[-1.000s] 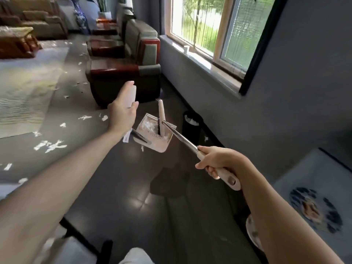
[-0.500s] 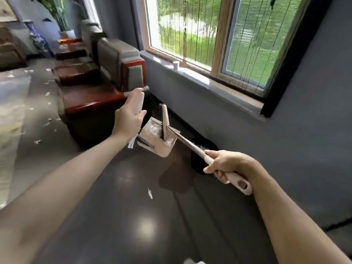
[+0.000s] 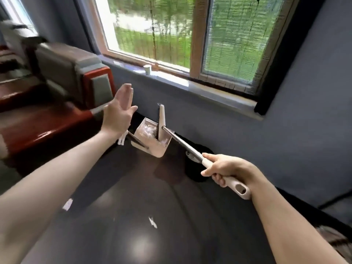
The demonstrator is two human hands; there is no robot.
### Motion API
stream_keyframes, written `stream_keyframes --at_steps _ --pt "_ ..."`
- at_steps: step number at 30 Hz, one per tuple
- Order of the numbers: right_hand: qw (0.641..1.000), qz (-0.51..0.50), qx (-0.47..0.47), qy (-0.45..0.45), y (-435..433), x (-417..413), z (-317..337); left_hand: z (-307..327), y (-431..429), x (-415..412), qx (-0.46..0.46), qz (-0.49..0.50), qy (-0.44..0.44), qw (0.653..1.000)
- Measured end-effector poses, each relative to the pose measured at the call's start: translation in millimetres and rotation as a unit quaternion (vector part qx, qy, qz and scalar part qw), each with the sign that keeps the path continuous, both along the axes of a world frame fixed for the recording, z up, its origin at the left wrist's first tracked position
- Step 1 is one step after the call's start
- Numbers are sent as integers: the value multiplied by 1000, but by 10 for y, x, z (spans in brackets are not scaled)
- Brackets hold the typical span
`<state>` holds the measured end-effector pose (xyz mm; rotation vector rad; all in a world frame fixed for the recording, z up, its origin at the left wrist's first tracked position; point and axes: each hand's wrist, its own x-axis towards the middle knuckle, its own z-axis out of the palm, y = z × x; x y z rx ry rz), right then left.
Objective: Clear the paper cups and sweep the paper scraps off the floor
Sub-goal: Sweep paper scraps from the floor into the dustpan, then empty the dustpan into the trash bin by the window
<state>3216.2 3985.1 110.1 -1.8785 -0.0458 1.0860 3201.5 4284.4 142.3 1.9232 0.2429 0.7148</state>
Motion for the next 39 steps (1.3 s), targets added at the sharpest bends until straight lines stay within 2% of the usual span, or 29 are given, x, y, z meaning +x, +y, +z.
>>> stream_keyframes --at_steps 2,8,11,20,25,27,32,36,39 --pt "999 -38 1 5 252 -59 -44 -39 275 163 -20 -51 10 998" --pt "981 -191 35 13 1081 -287 -316 -179 1095 604 37 -171 9 985" --pt "969 -244 39 28 1425 -495 -417 -267 1415 696 74 -189 15 979" --pt "955 -291 24 47 1762 -638 -410 -288 1396 937 127 -255 47 957" --pt "944 -323 31 53 1786 -574 -499 -393 1308 1149 209 -286 56 934" --pt "938 -339 43 62 1836 -549 -534 -403 1295 1240 268 -313 52 910" --pt "908 -405 78 71 1981 -426 -554 -456 1272 1669 425 -398 32 812" --pt "862 -486 124 75 2206 -429 -583 -456 1223 1920 485 -461 20 743" --pt "832 -533 135 70 2348 -454 -533 -554 1300 1945 504 -545 -13 670"
